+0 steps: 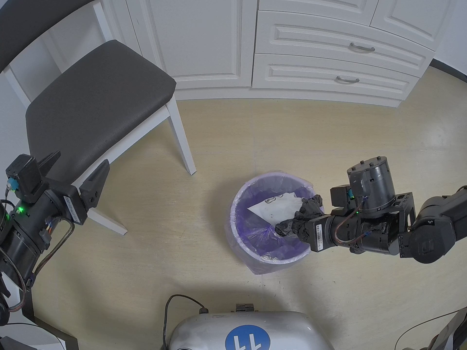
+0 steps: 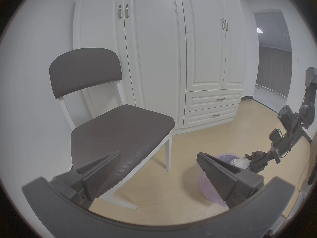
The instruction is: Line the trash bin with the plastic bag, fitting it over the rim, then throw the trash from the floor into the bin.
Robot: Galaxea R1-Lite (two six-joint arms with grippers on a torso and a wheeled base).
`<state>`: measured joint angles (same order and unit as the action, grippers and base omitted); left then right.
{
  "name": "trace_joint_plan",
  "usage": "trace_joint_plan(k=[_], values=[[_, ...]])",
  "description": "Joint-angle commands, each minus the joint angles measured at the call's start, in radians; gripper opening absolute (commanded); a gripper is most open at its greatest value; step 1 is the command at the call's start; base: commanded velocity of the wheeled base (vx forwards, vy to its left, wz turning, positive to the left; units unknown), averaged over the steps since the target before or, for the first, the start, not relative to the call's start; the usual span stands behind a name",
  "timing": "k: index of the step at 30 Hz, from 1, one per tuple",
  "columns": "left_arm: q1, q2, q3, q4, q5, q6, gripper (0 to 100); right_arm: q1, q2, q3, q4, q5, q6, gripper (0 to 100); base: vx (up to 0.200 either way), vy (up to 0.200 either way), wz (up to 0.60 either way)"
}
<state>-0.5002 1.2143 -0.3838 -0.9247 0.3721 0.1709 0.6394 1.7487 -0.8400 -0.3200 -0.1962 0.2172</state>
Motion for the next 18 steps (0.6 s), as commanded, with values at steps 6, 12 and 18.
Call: trace_joint_plan(k=[6, 12, 18], values=[[0.002, -0.001, 0.005, 0.0, 0.001, 0.001, 100, -0.001, 0.063, -0.022, 0.004, 0.001, 0.01, 0, 0.0, 0.0, 0.0], [0.0, -0.002, 0.005, 0.0, 0.001, 0.001, 100, -0.027, 0.137, -0.053, 0.012, 0.012, 0.028, 0, 0.0, 0.0, 0.0], [0.0, -0.004, 0.008, 0.0, 0.001, 0.002, 100, -0.038, 0.172, -0.064, 0.019, 0.04, 0.031, 0, 0.0, 0.0, 0.0]])
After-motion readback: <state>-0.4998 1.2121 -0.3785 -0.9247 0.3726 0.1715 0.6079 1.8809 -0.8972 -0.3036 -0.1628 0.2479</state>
